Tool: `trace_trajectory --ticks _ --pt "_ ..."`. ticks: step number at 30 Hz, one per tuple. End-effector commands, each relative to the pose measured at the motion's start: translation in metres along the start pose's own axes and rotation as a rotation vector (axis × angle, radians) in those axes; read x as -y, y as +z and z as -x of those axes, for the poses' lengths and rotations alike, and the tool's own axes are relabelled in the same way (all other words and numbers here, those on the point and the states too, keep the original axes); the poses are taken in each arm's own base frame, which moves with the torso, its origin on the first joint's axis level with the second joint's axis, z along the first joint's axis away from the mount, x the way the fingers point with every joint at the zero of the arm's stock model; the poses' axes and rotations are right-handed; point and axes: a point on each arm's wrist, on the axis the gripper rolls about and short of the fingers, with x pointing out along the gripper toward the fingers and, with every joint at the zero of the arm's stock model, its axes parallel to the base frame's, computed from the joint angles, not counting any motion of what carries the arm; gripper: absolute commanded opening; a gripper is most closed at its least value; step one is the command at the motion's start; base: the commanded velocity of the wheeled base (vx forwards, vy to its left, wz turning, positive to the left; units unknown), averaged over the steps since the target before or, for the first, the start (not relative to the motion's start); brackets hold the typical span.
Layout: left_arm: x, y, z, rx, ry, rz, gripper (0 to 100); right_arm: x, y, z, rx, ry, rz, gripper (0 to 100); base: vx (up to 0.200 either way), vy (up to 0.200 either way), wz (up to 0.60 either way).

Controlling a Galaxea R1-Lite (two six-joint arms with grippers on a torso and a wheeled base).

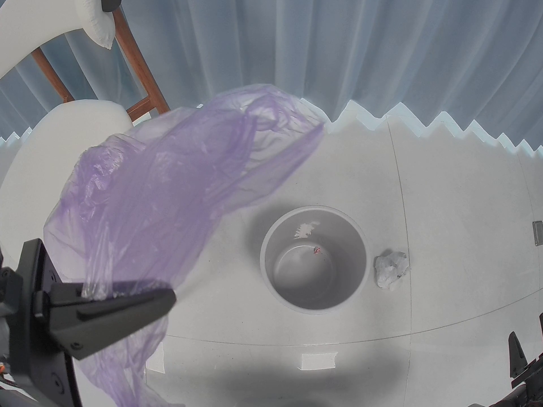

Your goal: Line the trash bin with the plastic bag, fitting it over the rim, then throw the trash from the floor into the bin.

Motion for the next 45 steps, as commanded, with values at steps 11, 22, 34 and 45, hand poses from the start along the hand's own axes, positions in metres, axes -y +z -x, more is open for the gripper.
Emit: trace_trajectory --ticks 11,22,34,45 --pt "0.006 0.02 -0.073 -0.075 -0.289 0.015 0 0.0 -0.005 0.0 0.001 -0.002 0.0 100 0.0 0.0 0.0" --pt "-0.015 0.008 -0.118 -0.136 -0.311 0.041 0 0.0 -0.005 0.0 0.001 -0.002 0.0 100 0.0 0.0 0.0" --pt "-0.038 -0.006 -0.172 -0.089 -0.257 0.038 0 0.0 -0.004 0.0 0.002 -0.002 0.0 100 0.0 0.0 0.0" --pt "-0.087 -0.054 -0.204 -0.113 -0.124 0.061 0 0.0 -0.005 0.0 -0.006 0.006 0.034 100 0.0 0.0 0.0"
